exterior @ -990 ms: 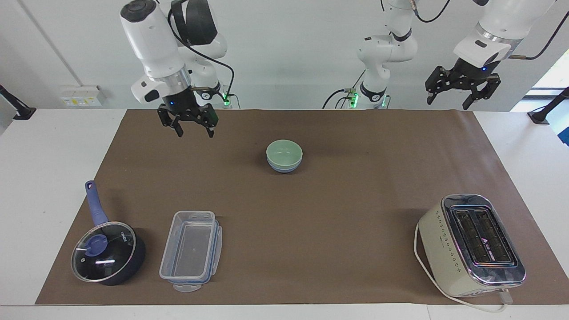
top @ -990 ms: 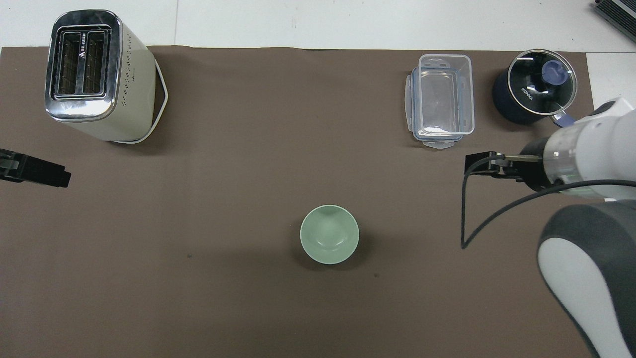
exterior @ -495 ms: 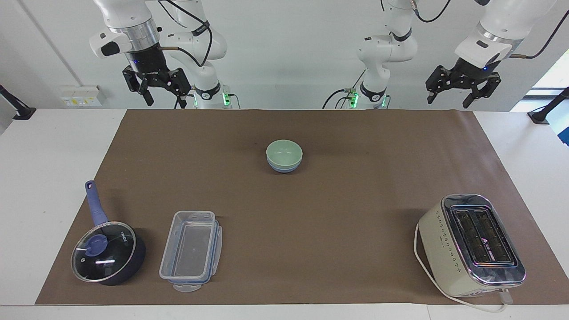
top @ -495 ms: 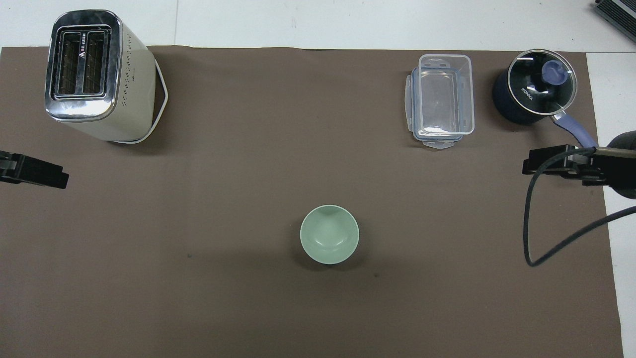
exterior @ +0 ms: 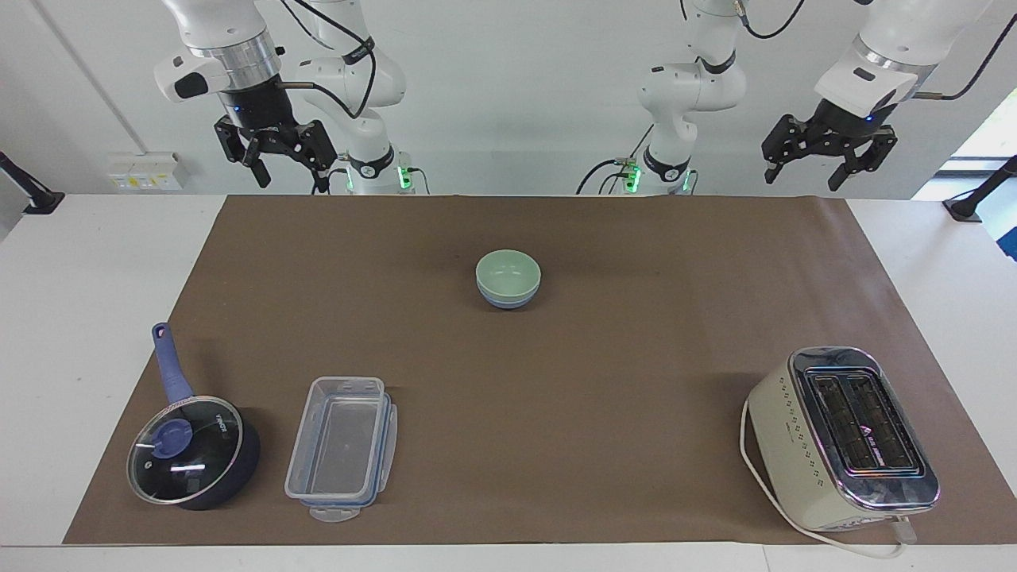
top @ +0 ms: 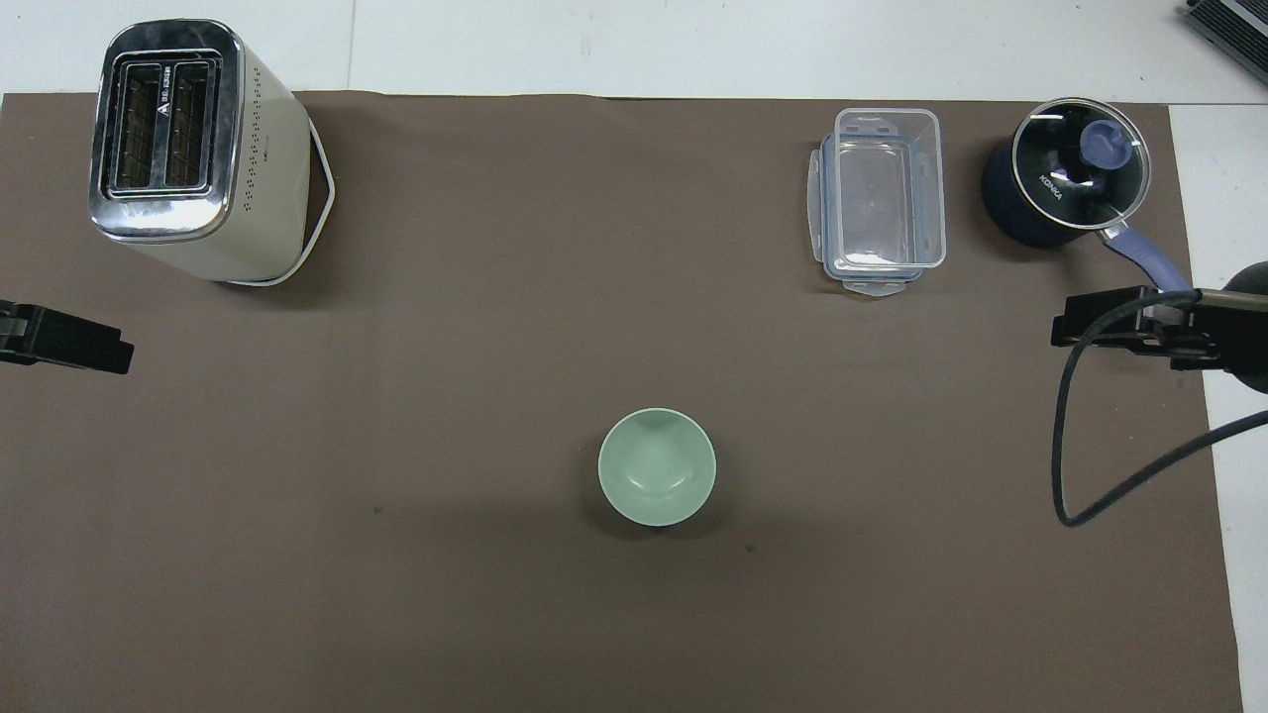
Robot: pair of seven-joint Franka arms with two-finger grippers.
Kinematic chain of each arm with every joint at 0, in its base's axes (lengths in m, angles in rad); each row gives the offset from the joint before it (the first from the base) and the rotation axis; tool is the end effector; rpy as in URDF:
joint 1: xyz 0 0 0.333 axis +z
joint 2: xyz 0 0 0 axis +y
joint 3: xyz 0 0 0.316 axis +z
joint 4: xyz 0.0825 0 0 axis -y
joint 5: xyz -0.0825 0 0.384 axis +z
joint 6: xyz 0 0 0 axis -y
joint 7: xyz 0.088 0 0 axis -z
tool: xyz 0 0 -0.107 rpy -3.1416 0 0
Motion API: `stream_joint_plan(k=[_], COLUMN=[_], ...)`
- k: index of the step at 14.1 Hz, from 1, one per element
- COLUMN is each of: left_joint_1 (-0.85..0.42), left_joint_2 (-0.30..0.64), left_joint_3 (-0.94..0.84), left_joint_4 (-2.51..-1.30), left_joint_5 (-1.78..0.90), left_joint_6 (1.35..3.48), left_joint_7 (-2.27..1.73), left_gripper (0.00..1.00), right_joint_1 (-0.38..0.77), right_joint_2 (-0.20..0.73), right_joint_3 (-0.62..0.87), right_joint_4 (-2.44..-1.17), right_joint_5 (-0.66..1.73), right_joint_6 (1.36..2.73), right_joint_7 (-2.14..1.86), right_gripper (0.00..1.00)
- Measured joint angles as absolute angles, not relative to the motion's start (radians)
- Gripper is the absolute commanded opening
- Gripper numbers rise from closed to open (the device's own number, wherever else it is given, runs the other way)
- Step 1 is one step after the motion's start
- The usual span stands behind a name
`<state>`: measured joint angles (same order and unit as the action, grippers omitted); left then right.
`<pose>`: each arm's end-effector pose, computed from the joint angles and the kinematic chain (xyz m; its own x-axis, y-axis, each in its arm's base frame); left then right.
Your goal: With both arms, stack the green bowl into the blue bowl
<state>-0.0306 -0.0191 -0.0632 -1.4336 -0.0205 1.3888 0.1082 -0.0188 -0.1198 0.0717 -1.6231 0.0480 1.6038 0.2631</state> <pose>0.5256 -0.0524 0.6826 0.9787 -0.2042 -0.0235 -0.2037 -0.9788 0.0217 0.5190 0.0351 0.6671 0.9739 -0.2099 0.0863 -0.2048 -0.9767 -0.0640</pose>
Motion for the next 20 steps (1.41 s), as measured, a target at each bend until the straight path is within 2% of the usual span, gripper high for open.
stream_joint_plan(k=[4, 9, 20], left_joint_1=[-0.031, -0.031, -0.031], left_joint_2=[-0.019, -0.019, -0.019], left_joint_3=[-0.063, -0.063, -0.063], left_joint_4=[-1.434, -1.434, -1.434], left_joint_5=[-0.020, -0.020, -0.020], left_joint_6=[1.389, 1.388, 1.383], left_joint_7=[0.108, 0.107, 0.107], left_gripper=[1.00, 1.00, 1.00], right_joint_1=[-0.009, 0.069, 0.085], right_joint_2=[-0.119, -0.120, -0.108], right_joint_3=[0.014, -0.177, -0.120], right_joint_4=[-1.596, -1.547, -1.544], right_joint_5=[0.042, 0.009, 0.008], right_joint_6=[1.558, 1.471, 1.472], right_joint_7=[0.249, 0.106, 0.113], right_gripper=[1.00, 1.00, 1.00])
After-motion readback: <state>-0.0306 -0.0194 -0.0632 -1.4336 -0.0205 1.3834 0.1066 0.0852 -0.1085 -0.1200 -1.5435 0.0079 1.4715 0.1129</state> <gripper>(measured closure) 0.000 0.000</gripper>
